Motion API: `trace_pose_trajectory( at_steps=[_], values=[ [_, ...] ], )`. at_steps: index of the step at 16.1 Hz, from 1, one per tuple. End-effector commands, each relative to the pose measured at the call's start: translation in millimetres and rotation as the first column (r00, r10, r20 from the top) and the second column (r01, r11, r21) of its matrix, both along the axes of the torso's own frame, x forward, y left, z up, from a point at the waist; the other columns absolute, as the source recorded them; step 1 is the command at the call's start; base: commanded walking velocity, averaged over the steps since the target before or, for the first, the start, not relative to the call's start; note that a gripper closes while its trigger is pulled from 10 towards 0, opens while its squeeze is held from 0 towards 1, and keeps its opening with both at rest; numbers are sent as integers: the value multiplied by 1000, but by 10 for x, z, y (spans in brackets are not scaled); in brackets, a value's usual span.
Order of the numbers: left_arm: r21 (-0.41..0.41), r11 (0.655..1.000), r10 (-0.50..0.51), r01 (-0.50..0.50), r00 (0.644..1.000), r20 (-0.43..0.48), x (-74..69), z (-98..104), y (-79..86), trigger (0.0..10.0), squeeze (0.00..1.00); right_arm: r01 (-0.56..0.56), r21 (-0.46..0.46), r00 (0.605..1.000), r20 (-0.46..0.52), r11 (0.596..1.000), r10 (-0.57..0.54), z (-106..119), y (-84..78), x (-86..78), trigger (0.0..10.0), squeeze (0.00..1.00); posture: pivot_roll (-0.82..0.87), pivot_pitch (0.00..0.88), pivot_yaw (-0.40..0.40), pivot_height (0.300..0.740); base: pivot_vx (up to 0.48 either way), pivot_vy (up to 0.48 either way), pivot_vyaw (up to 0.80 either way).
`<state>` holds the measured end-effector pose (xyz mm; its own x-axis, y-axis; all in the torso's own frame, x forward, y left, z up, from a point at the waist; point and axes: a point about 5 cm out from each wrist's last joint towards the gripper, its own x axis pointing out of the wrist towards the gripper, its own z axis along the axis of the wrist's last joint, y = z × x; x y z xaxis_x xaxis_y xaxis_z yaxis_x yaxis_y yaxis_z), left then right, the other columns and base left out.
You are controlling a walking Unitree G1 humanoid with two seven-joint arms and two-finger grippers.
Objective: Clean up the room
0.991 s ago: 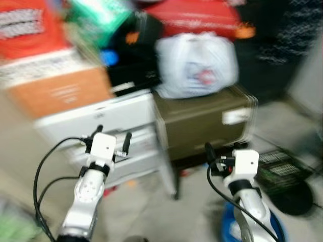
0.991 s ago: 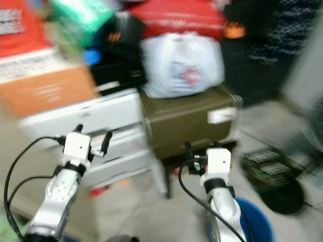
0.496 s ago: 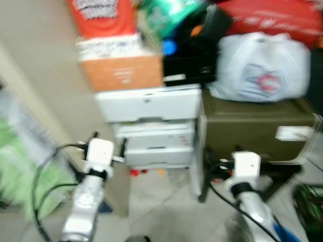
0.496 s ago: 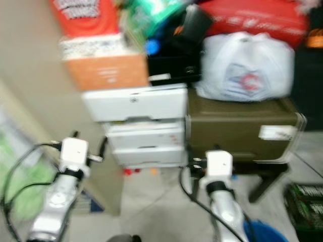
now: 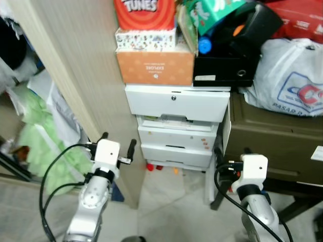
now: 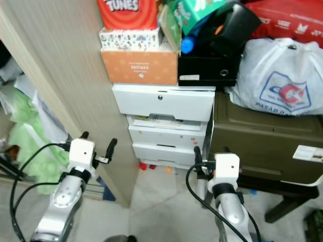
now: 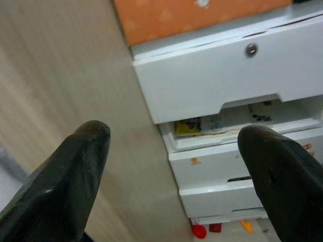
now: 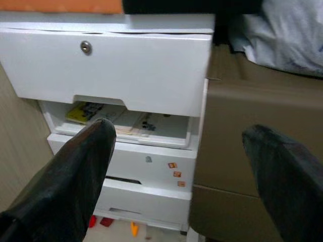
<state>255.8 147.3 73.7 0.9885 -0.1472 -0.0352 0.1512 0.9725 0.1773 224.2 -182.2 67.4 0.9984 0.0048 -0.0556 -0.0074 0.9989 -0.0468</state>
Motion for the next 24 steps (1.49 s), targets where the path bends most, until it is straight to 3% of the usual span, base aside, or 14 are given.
trace_pose_trajectory(
  at_steps=[1,10,13,16,24],
  values=[
    [5,1000,12,-12,1000,-4,-12,6,38,10000,0,-14,8,1000,-4,1000,14,2,43,-2,10000,0,-49,53,57,740,0,0,0],
    [-10,1000,6,-6,1000,-5,9,18,37,10000,0,-19,7,1000,1,1000,19,14,60,24,10000,0,-50,50,58,740,0,-216,0],
    [-33,999,26,-26,1000,-4,11,17,40,10000,0,-21,8,1000,2,1000,21,17,62,38,10000,0,-48,49,57,740,0,0,0],
    [-58,998,-30,30,1000,-3,3,36,21,10000,0,-21,8,1000,5,1000,21,21,59,48,10000,0,-47,47,57,740,0,0,0],
    [-72,996,-58,58,998,1,-6,52,-8,10000,0,-20,14,1000,4,1000,20,25,67,52,10000,0,-47,54,52,740,62,0,0]
  ],
)
